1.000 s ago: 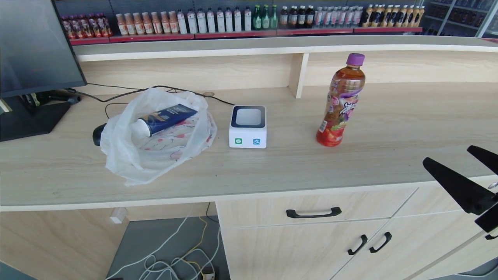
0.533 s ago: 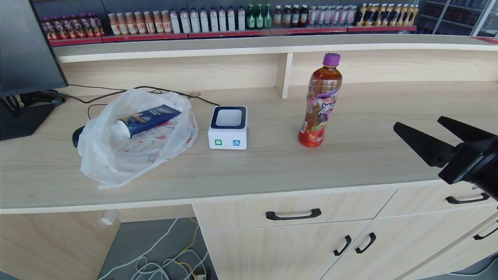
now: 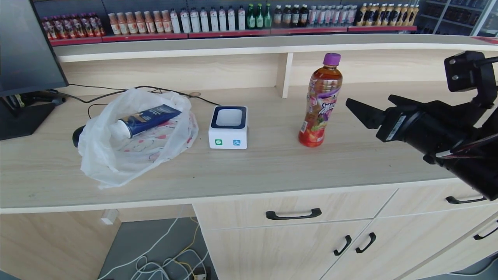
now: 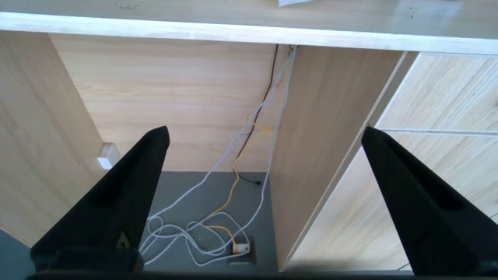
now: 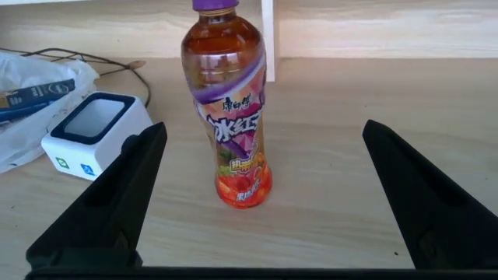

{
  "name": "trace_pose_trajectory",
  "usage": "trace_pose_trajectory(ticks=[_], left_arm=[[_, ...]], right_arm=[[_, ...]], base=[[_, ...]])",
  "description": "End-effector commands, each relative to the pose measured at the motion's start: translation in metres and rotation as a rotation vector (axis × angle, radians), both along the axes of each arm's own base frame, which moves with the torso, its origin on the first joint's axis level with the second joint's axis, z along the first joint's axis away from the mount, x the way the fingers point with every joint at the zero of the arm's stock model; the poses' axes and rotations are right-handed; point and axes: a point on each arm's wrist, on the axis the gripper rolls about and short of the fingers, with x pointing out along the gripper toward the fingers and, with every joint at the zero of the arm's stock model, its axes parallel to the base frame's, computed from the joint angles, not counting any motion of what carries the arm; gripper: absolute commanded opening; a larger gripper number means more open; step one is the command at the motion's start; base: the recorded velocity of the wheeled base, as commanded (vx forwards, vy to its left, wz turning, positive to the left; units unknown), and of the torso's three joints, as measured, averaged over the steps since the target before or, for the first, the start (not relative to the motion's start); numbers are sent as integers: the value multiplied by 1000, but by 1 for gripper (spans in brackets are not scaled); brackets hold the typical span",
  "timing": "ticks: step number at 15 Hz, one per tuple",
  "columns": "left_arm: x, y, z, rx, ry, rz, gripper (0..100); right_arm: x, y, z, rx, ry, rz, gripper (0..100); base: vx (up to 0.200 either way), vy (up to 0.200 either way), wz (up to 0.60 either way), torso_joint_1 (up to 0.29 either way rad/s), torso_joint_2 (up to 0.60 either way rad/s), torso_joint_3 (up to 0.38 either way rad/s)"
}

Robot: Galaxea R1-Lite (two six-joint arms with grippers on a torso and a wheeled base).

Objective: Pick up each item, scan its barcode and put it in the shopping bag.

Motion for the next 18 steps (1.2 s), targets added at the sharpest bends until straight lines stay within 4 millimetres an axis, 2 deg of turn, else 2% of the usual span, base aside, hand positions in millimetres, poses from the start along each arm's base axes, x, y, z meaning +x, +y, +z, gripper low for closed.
trace_pose_trajectory(ticks=[1,5,10,18], left_arm=[[0,0,0,0,0,0,100],[0,0,0,0,0,0,100],[0,0,0,0,0,0,100],[0,0,0,0,0,0,100]], right_arm=[[25,23,-8,-38,18,34,100],[32,32,-16,-85,23,43,100],[50,42,-30,-124,-6,37,100],[95,60,-36,-31,-19,-94,100]], base=[[0,0,0,0,0,0],[0,0,0,0,0,0],[0,0,0,0,0,0],[0,0,0,0,0,0]])
